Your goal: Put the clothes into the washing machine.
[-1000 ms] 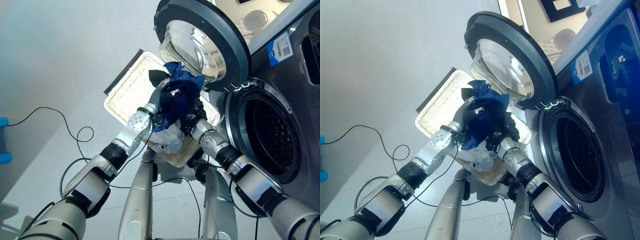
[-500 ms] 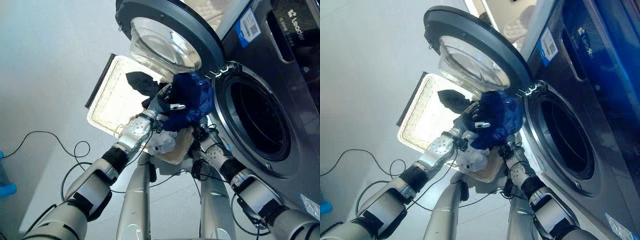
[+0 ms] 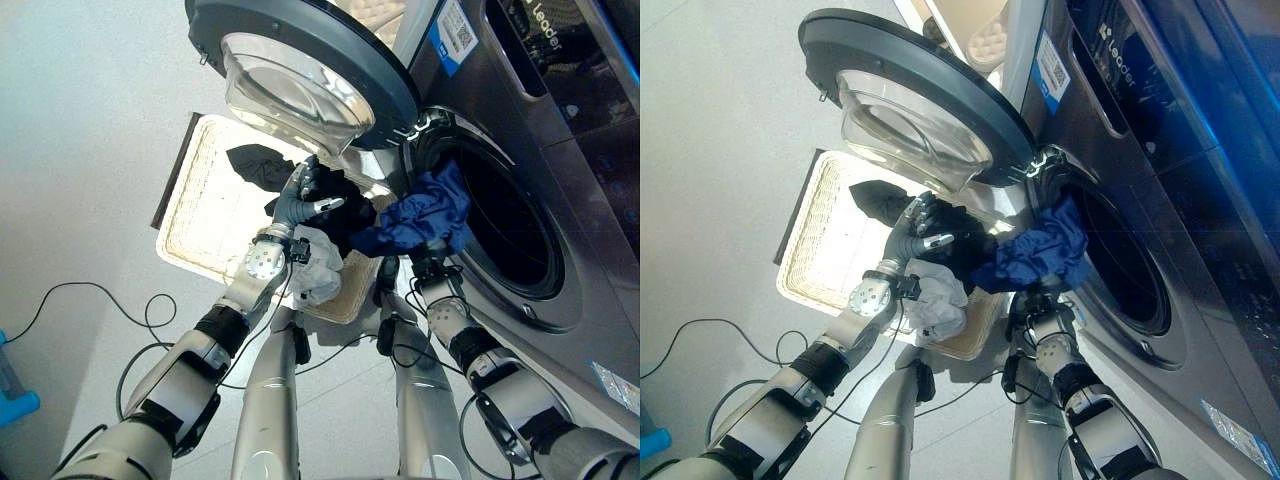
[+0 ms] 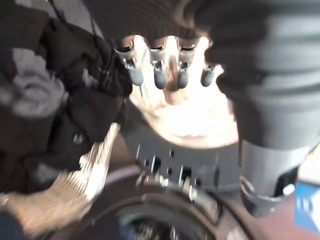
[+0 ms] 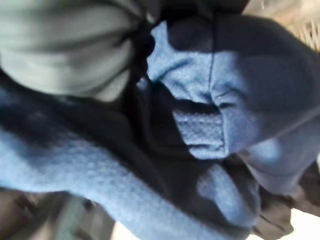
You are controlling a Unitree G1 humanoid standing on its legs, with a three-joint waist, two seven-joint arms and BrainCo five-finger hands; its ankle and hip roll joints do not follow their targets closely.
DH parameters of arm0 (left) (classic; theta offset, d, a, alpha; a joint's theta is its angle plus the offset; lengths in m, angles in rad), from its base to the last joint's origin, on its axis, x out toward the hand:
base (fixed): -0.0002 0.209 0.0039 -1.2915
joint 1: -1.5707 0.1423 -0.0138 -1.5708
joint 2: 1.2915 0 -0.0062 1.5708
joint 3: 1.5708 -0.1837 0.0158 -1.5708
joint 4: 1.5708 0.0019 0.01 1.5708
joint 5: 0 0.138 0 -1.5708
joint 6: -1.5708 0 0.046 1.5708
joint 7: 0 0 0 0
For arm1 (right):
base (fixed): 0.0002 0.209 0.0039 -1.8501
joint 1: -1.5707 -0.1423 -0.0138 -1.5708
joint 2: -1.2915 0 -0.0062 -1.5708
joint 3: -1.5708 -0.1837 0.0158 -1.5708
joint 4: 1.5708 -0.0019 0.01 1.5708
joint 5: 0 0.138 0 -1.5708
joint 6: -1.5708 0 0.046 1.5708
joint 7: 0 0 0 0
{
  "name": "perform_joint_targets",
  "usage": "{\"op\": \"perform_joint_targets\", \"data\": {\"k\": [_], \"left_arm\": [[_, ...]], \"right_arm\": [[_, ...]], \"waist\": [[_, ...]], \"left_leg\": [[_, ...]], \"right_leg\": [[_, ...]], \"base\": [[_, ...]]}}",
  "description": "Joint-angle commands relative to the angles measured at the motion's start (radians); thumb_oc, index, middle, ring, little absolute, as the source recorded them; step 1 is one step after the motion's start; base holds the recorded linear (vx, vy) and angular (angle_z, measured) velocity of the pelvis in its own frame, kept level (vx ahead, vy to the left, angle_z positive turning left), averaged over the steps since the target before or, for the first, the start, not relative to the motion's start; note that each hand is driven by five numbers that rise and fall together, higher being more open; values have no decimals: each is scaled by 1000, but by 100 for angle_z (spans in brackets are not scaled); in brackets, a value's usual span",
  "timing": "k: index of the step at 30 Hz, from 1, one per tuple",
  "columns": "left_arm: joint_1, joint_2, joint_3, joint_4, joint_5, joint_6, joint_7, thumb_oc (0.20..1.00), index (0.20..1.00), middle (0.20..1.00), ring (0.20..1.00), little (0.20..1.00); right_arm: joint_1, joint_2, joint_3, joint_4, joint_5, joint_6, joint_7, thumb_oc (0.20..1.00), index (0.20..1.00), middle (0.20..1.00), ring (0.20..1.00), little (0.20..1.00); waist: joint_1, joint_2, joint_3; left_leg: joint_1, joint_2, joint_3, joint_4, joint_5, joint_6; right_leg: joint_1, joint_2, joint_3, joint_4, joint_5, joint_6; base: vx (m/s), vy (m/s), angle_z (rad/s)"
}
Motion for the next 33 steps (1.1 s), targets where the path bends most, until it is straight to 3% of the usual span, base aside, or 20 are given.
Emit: {"op": "perform_joint_targets", "data": {"k": [1,5,11,17,23,25,33], "left_arm": [[6,-47,65,-24,31,-99,107,1000,1000,1000,1000,1000],[19,-52,111,-16,24,-136,194,1000,1000,1000,1000,1000],[51,-52,141,-11,74,-172,235,1000,1000,1000,1000,1000],[55,-22,103,-32,147,-147,246,1000,1000,1000,1000,1000],[100,12,32,-84,153,-147,258,1000,1000,1000,1000,1000],[98,39,-4,-130,161,-148,274,1000,1000,1000,1000,1000],[92,79,-53,-205,117,-150,270,1000,1000,1000,1000,1000]], "right_arm": [[-22,-26,-36,-34,20,-80,6,200,200,200,200,200],[-39,-39,-112,2,101,-104,-28,200,200,200,200,200],[-74,-68,-237,58,253,-123,-25,200,200,200,200,200],[-141,-143,-293,108,299,-139,-70,200,200,200,200,200],[-199,-219,-334,116,475,-185,-46,200,200,200,200,200],[-248,-260,-354,135,540,-216,-29,200,200,200,200,200],[-349,-337,-344,128,559,-323,-19,200,200,200,200,200]], "waist": [[-14,67,-29],[-7,69,-29],[9,76,-29],[24,90,-29],[36,105,-29],[44,112,-29],[58,121,-29]], "left_leg": [[-13,-63,-11,-11,-37,-50],[-13,-63,-15,-10,-41,-53],[-30,-68,-28,7,-57,-51],[-60,-74,-34,20,-59,-45],[-65,-81,-47,27,-75,-45],[-77,-81,-50,29,-70,-41],[-59,-87,-62,25,-74,-38]], "right_leg": [[12,22,-81,92,-99,107],[13,17,-87,97,-102,110],[-6,1,-99,119,-104,113],[-32,-15,-116,130,-92,111],[-38,-28,-123,142,-97,115],[-51,-36,-129,150,-87,114],[-37,-48,-140,158,-86,116]], "base": [[7,-6,-4],[1,-9,0],[10,-48,2],[2,-5,4],[2,1,2],[0,0,0],[-4,-12,3]]}}
